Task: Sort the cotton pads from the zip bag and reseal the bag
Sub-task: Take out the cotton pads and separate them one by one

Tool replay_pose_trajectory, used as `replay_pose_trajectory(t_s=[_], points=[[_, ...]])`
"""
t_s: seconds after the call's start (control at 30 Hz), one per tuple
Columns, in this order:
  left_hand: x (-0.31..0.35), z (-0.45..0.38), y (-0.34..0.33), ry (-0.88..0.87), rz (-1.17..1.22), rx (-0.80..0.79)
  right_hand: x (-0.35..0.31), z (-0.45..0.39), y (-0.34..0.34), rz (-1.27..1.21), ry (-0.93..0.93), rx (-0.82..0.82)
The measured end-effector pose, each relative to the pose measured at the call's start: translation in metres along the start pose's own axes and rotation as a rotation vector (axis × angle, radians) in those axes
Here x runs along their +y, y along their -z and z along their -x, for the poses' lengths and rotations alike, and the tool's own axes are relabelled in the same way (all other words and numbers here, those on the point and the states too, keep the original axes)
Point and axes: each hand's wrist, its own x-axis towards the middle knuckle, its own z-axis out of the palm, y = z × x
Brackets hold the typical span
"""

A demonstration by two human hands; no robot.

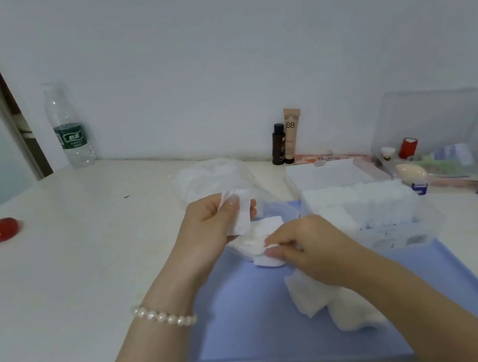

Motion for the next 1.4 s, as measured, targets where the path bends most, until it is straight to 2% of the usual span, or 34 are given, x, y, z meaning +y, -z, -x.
replay_pose_trajectory(t_s=[0.07, 0.13, 0.2, 0.27, 0.37, 0.43, 0.5, 0.63, 0.73, 0.9, 1.0, 1.1, 1.2, 1.33, 1.4], points=[[-0.004, -0.001, -0.004, -0.022, 0.008, 0.039, 0.003, 0.0, 0.005, -0.041, -0.018, -0.02], [-0.01, 0.001, -0.007, -0.014, 0.043, 0.05, 0.003, 0.0, 0.012, -0.163, -0.031, 0.059], [-0.014, 0.003, -0.01, -0.006, 0.091, 0.04, 0.001, -0.001, 0.023, -0.416, -0.038, 0.228], [-0.017, 0.005, -0.014, -0.001, 0.138, 0.031, -0.001, 0.0, 0.034, -0.736, -0.041, 0.302], [-0.02, 0.007, -0.02, 0.035, 0.202, -0.012, -0.007, 0.005, 0.048, -1.167, -0.046, 0.135], [-0.019, 0.009, -0.025, 0.095, 0.285, -0.079, -0.011, 0.007, 0.047, -1.263, -0.068, 0.034], [-0.017, 0.011, -0.028, 0.157, 0.36, -0.152, -0.016, 0.006, 0.039, -1.165, -0.117, 0.051], [-0.012, 0.014, -0.029, 0.256, 0.571, -0.312, -0.019, 0.003, 0.026, -1.017, -0.19, 0.215], [-0.011, 0.014, -0.026, 0.327, 0.721, -0.325, -0.021, 0.003, 0.025, -0.97, -0.188, 0.237], [-0.009, 0.015, -0.028, 0.351, 0.772, -0.343, -0.023, 0.002, 0.022, -0.922, -0.23, 0.285], [-0.01, 0.017, -0.029, 0.277, 0.67, -0.348, -0.024, 0.001, 0.02, -0.902, -0.231, 0.298], [-0.01, 0.016, -0.024, 0.253, 0.659, -0.277, -0.021, -0.001, 0.018, -0.865, -0.209, 0.405], [-0.008, 0.011, -0.009, 0.233, 0.673, -0.111, -0.008, -0.004, 0.014, -0.63, -0.19, 0.61], [-0.007, 0.008, 0.01, 0.202, 0.598, -0.008, -0.004, -0.003, -0.007, -0.196, 0.1, 0.524], [-0.006, 0.008, 0.014, 0.207, 0.594, 0.0, -0.001, -0.008, -0.02, -0.021, 0.147, 0.428]])
